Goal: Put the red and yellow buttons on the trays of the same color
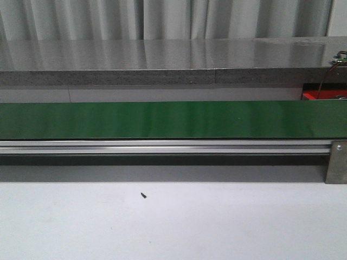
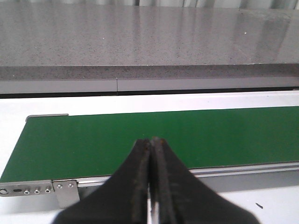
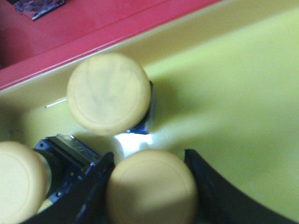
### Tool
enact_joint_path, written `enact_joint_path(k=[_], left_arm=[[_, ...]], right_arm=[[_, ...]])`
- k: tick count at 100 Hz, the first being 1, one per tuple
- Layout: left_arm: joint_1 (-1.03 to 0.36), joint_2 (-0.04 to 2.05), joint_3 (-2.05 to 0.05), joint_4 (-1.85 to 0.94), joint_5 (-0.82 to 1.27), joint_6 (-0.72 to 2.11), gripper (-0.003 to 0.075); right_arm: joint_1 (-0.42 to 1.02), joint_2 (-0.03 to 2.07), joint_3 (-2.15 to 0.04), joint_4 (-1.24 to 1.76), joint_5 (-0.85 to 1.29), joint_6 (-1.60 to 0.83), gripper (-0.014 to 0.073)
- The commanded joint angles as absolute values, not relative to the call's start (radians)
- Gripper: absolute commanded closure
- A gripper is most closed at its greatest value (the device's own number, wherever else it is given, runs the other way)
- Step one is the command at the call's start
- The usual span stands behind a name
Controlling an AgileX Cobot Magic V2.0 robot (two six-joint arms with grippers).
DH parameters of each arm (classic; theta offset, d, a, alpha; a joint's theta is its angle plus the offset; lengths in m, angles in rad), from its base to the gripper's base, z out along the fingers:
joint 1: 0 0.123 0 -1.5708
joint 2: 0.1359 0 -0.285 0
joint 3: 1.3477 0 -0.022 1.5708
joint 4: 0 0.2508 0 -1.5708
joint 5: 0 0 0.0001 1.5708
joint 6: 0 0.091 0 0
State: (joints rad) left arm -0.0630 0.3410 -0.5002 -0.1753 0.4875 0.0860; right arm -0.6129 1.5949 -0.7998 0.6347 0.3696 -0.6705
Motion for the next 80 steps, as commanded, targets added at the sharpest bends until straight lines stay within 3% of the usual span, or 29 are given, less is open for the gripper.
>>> enact_joint_path(k=[1, 16, 23, 62, 80], left_arm=[[-0.07, 0.348, -0.527, -0.189, 0.413, 0.09, 0.074], [-0.07, 0.348, -0.527, -0.189, 0.413, 0.09, 0.0739], [-0.07, 0.348, -0.527, -0.189, 0.413, 0.09, 0.074], [-0.07, 0.348, -0.527, -0.189, 0.413, 0.09, 0.074], [-0.07, 0.348, -0.527, -0.189, 0.413, 0.09, 0.074]], right_arm=[[-0.612, 1.564, -0.814, 0.655, 0.369, -0.684, 0.0351], [-0.612, 1.564, -0.814, 0.686, 0.376, -0.684, 0.0146], [-0.612, 1.564, -0.814, 0.695, 0.38, -0.684, 0.0092], [-0.61, 1.401, -0.819, 0.733, 0.373, -0.684, 0.0089], [-0.513, 1.247, -0.819, 0.737, 0.374, -0.695, 0.009]])
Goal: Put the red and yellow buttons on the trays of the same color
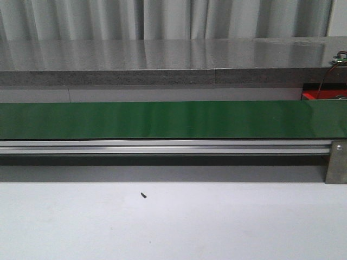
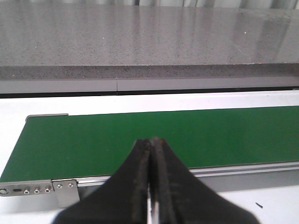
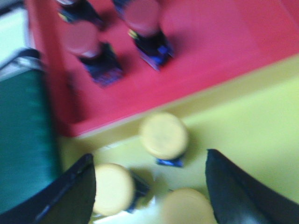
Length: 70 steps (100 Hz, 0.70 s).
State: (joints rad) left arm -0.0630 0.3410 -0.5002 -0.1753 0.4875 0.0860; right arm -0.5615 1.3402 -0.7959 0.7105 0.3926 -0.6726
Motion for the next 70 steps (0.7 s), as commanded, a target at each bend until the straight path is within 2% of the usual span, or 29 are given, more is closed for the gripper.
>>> enact_joint_path(k=[1, 42, 54, 70], left_arm=[[-0.07, 0.348, -0.527, -0.189, 0.413, 0.09, 0.074], [-0.07, 0.348, -0.527, -0.189, 0.413, 0.09, 0.074], [-0.07, 0.348, -0.527, -0.189, 0.413, 0.09, 0.074], [-0.07, 0.348, -0.527, -0.189, 0.413, 0.09, 0.074]], right_arm=[[-0.507, 1.241, -0.819, 0.737, 0.374, -0.699, 0.009], [-0.182, 0.957, -0.818, 0.714, 0.429, -0.752, 0.0102], [-0.144, 0.893, -0.808, 0.711, 0.473, -0.752, 0.0167], [-0.143, 0.813, -0.745, 0.711, 0.482, -0.752, 0.0302]])
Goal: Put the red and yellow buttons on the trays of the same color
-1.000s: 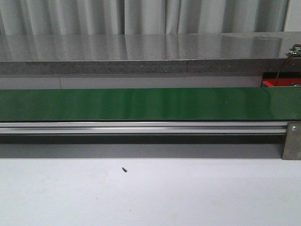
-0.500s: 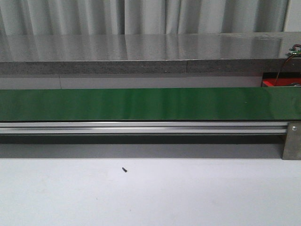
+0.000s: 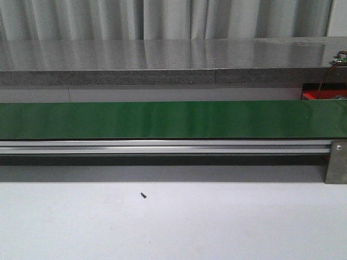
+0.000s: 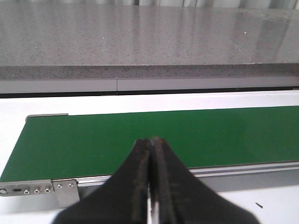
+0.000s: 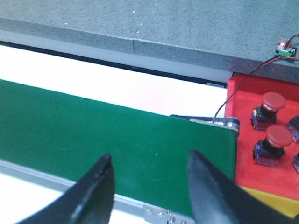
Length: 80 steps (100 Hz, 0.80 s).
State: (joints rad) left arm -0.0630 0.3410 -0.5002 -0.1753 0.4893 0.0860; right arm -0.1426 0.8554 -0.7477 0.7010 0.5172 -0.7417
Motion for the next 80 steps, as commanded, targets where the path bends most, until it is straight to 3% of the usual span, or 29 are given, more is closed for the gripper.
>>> enact_joint_path(k=[1, 12, 24, 80], left_arm=[[-0.07, 0.348, -0.527, -0.189, 0.413, 0.09, 0.074], [-0.07, 0.348, -0.527, -0.189, 0.413, 0.09, 0.074], [-0.07, 0.348, -0.527, -0.189, 0.413, 0.09, 0.074], [-0.07, 0.348, -0.527, -0.189, 0.413, 0.09, 0.074]], right_arm=[[-0.143, 0.809, -0.742, 0.711, 0.482, -0.752, 0.0315], [-0.143, 0.75, -0.695, 0.711, 0.481, -0.752, 0.0444], [-0.143, 0.7, -0.657, 0.711, 0.481, -0.752, 0.0668], [-0.144, 0.676, -0.647, 0.712, 0.483, -0.752, 0.0662]])
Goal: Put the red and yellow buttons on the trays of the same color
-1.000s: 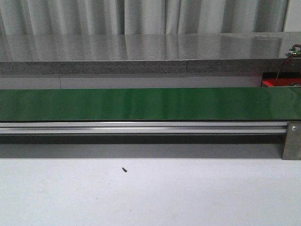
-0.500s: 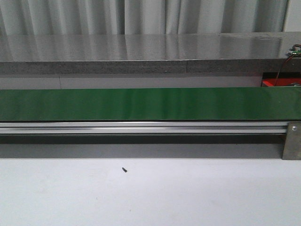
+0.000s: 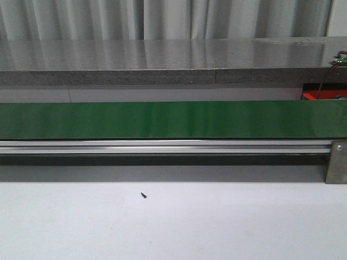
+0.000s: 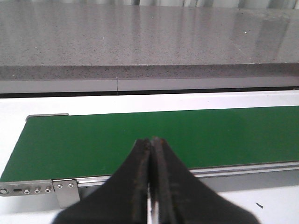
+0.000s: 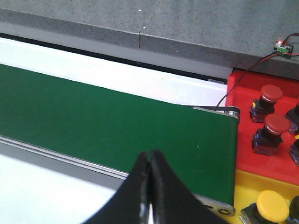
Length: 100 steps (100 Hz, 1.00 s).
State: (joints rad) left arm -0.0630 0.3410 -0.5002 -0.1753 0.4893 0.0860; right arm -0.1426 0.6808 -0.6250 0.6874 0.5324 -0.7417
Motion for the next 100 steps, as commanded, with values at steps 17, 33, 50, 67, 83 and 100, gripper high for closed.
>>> enact_joint_path(k=[17, 33, 50, 67, 83, 100], left_arm=[[-0.07, 0.348, -0.527, -0.189, 0.413, 0.09, 0.074], [-0.07, 0.348, -0.527, -0.189, 0.413, 0.09, 0.074], [-0.07, 0.348, -0.527, -0.189, 0.413, 0.09, 0.0739], [-0.07, 0.348, -0.527, -0.189, 0.413, 0.09, 0.074], [-0.07, 0.348, -0.527, -0.189, 0.413, 0.09, 0.074], [-0.07, 0.348, -0.527, -0.189, 0.413, 0.09, 0.074]], right_arm=[[-0.144, 0.676, -0.647, 0.712, 0.483, -0.752, 0.0662], [-0.144, 0.676, -0.647, 0.712, 0.483, -0.752, 0.0662], [-0.141, 0.676, -0.646, 0.712, 0.477, -0.75, 0.0662], [-0.098, 0.668, -0.646, 0.686, 0.428, -0.732, 0.0662], [-0.021, 0.62, -0.64, 0.491, 0.396, -0.596, 0.0662], [-0.007, 0.528, -0.536, 0.273, 0.262, -0.324, 0.0662]])
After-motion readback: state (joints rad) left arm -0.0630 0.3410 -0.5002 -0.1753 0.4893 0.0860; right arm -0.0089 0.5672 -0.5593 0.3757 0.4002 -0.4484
